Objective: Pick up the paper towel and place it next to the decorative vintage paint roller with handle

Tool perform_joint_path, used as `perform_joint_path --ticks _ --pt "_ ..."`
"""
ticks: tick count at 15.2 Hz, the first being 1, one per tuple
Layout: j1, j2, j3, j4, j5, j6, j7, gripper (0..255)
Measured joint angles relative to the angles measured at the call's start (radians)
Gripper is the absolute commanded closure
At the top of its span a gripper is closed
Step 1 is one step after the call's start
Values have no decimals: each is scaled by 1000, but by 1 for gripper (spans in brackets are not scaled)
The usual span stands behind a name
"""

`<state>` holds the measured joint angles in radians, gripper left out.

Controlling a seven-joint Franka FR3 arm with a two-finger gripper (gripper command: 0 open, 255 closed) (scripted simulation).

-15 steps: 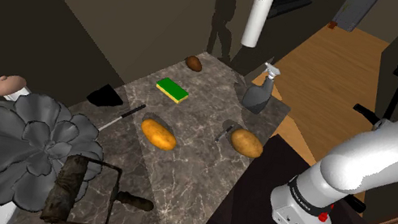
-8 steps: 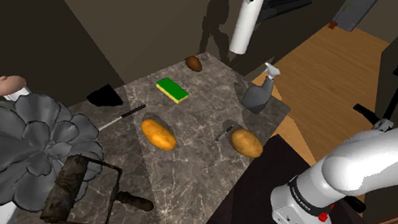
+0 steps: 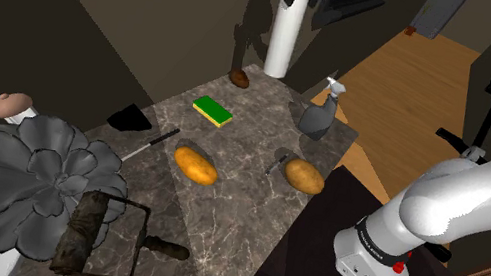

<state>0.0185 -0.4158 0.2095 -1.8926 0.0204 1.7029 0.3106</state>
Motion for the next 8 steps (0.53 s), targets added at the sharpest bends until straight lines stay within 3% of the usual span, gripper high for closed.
perform_joint_path --ticks 8 --pt "50 11 152 35 14 -25 199 255"
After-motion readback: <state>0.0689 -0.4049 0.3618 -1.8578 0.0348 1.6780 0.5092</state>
